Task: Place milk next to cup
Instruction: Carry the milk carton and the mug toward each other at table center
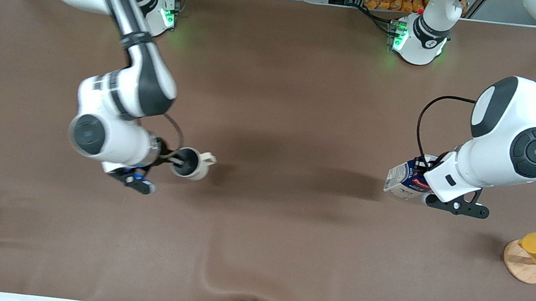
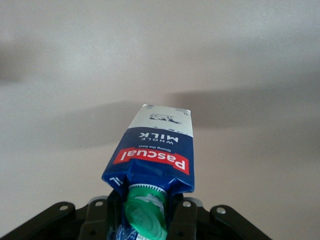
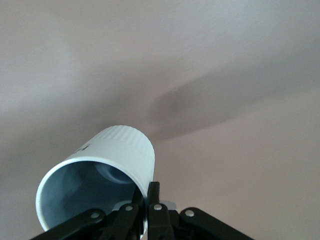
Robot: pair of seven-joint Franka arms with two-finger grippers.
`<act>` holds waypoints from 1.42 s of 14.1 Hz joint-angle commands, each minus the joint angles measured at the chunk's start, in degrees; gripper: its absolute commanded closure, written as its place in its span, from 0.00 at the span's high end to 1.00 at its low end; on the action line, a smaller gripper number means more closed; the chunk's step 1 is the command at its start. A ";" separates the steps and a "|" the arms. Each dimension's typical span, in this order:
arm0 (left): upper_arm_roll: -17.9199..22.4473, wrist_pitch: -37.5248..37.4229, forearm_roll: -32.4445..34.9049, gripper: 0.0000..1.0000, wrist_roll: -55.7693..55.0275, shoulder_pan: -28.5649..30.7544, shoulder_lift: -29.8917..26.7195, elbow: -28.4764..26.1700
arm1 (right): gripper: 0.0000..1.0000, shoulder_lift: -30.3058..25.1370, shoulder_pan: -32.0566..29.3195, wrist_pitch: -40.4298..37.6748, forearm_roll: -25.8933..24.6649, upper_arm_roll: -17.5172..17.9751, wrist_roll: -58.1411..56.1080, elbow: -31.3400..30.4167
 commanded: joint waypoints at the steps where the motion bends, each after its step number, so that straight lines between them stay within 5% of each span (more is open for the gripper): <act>1: -0.31 -0.48 -0.97 0.33 -0.91 0.00 -0.55 0.03 | 0.00 -0.29 5.93 4.31 1.18 -0.82 9.01 -0.66; 8: -1.27 -0.75 -0.97 0.34 -0.64 -0.09 -0.72 0.12 | 0.00 5.42 16.84 17.15 0.39 -0.99 24.42 -0.75; 17: -1.54 -0.92 -1.06 0.33 -1.17 -1.85 -0.37 -0.23 | 0.00 9.30 21.15 21.56 0.21 -1.26 28.03 -0.92; 19: -1.63 -1.80 -1.06 0.33 -1.17 -2.20 -0.55 -0.05 | 0.24 9.91 21.15 21.91 0.30 -1.26 28.03 -0.83; 20: -1.98 -1.89 -1.15 0.33 -0.99 -2.37 -0.64 0.03 | 0.71 9.91 21.15 21.91 0.30 -1.26 28.03 -0.83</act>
